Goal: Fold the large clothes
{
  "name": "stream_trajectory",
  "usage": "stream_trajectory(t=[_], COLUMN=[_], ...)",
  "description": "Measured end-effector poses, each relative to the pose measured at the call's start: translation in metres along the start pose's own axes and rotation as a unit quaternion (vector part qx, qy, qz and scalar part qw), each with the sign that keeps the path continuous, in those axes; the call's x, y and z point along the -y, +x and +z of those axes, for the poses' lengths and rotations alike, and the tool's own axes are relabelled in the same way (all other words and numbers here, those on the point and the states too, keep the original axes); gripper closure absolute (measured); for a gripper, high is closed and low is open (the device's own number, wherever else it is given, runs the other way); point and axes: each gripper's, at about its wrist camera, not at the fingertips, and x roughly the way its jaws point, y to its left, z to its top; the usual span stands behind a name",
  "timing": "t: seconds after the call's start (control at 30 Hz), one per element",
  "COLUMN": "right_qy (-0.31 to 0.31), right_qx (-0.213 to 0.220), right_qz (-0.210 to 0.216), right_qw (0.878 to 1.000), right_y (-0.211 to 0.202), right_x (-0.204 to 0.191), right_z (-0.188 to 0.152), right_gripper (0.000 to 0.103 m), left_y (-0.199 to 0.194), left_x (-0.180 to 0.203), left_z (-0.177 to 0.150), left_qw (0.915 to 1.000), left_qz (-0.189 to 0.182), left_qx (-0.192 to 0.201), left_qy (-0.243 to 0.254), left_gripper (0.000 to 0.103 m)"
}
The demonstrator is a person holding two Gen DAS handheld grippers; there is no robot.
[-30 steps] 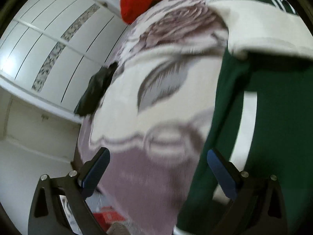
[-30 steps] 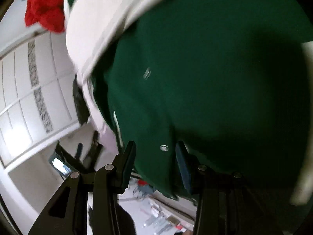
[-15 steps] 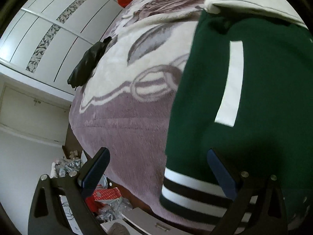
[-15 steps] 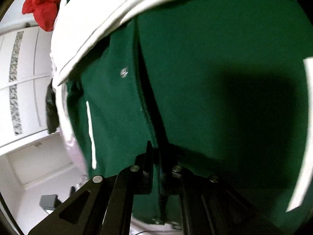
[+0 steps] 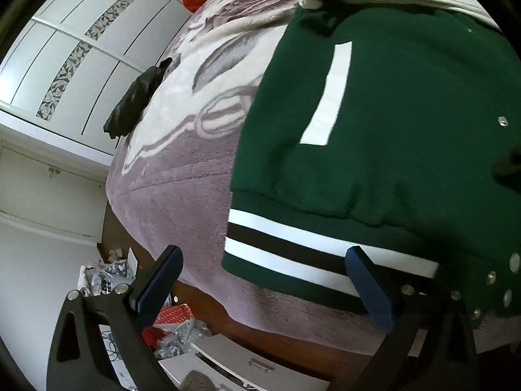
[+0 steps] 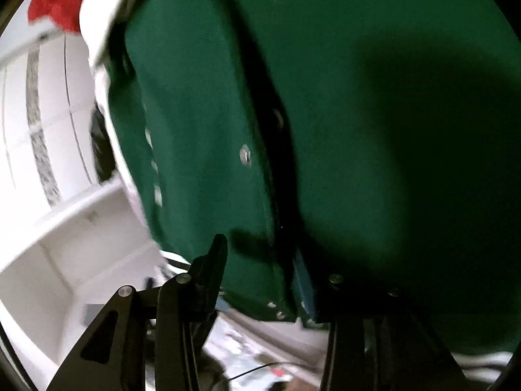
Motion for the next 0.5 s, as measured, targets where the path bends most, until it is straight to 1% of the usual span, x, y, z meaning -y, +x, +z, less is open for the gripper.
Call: stream_trajectory(t=[0.03,0.07,0.17,0.2,0.27,0.3,0.33,0.37,0.4,0.47,0.5], right_qy=[-0.010,-0.018,-0.027,-0.025,-0.018,-0.013,-0.003,0.003,0.003,-0.001,-0.001], right_qx=[0.004,0.008,0.028,0.025,0.008,0.000,-0.012,-0.014,-0.004,0.027,0.038], right_qz=[0.001,-0.025,-0.070,-0.075,-0.067,-0.061,-0.050,-0.046,-0.041,-0.041,-0.048], right_qw=[1.000,0.999,0.997,0.997,0.998,0.998,0.999,0.999,0.999,0.999,0.998], right_y=[0.004,0.006,-0.003,-0.005,-0.012,-0.013,-0.022,-0.035,-0.053,-0.097,-0.119], right_x=[-0.004,-0.009,-0.014,-0.013,-0.014,-0.017,-0.019,-0.022,-0.020,-0.018,-0.011], right_z=[0.001,0.001,-0.005,-0.007,-0.009,-0.008,-0.010,-0.012,-0.015,-0.019,-0.021], right_gripper=[0.069,0.095,0.095,0.095,0.095,0.092,0.088,0.079,0.071,0.064,0.063], left_y=[-0.001,-0.003,-0.011,-0.014,-0.021,-0.025,-0.031,-0.036,-0.044,-0.058,-0.068], left_x=[0.001,0.001,0.001,0.001,0.003,0.004,0.005,0.004,0.004,0.005,0.008], left_z=[-0.001,-0.001,-0.003,-0.004,-0.003,-0.003,-0.002,-0.002,-0.001,0.001,0.002], left_qw=[1.0000,1.0000,0.9999,0.9999,0.9999,0.9999,0.9999,0.9999,0.9998,0.9995,0.9993], left_qz=[0.002,0.003,0.007,0.008,0.011,0.010,0.006,0.004,0.002,-0.003,-0.007], left_qx=[0.001,0.002,0.007,0.008,0.010,0.009,0.008,0.010,0.011,0.013,0.014], left_qy=[0.000,0.000,-0.003,-0.004,-0.002,-0.003,-0.007,-0.011,-0.017,-0.028,-0.033], left_gripper=[0.000,0.000,0.000,0.000,0.000,0.000,0.000,0.000,0.000,0.000,0.000])
